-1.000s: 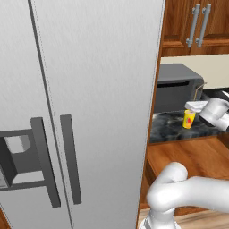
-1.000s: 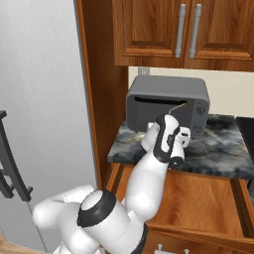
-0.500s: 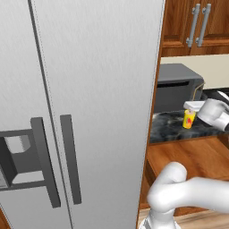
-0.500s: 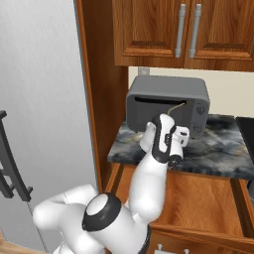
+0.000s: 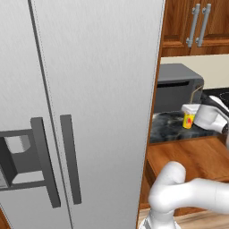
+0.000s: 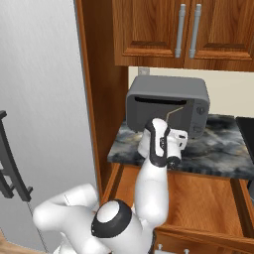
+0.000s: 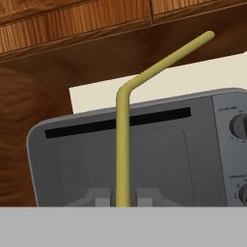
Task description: Pick up the straw from the right drawer and put it inside the smoothie cup.
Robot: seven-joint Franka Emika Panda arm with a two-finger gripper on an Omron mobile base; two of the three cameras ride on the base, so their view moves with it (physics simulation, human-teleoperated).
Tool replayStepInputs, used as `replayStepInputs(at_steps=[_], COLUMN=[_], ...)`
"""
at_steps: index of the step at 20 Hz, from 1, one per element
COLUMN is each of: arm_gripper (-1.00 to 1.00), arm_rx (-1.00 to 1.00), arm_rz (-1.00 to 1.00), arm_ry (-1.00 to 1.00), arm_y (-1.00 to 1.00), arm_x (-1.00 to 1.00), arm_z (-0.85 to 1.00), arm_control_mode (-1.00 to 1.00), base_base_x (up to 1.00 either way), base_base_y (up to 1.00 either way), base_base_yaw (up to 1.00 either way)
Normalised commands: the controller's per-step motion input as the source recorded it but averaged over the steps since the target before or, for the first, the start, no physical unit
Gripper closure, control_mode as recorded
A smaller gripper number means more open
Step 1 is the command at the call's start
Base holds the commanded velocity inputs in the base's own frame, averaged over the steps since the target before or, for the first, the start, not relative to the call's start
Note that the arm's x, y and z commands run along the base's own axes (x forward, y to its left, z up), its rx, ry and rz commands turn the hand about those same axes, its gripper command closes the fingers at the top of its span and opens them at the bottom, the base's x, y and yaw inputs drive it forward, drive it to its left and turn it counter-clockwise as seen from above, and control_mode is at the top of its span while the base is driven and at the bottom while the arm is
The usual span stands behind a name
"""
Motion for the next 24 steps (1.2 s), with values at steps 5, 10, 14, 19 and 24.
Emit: replayStepInputs(at_steps=[5, 10, 14, 19, 24], arm_gripper=[1.0, 1.0, 1.0, 1.0, 1.0], arm_rx=[0.0, 0.01, 0.0, 0.0, 0.02], arm_rz=[0.0, 0.0, 0.0, 0.0, 0.0], arm_ry=[0.05, 0.0, 0.0, 0.0, -0.01], arm_y=[0.0, -0.07, -0.16, -0.11, -0.19], arm_x=[0.11, 0.01, 0.0, 0.08, 0.17], arm_z=[-0.1, 0.07, 0.13, 0.03, 0.04], arm_control_mode=[-1.0, -1.0, -1.0, -1.0, -1.0], base_base_x=[0.0, 0.0, 0.0, 0.0, 0.0], base_base_y=[0.0, 0.0, 0.0, 0.0, 0.0], base_base_yaw=[0.0, 0.0, 0.0, 0.0, 0.0])
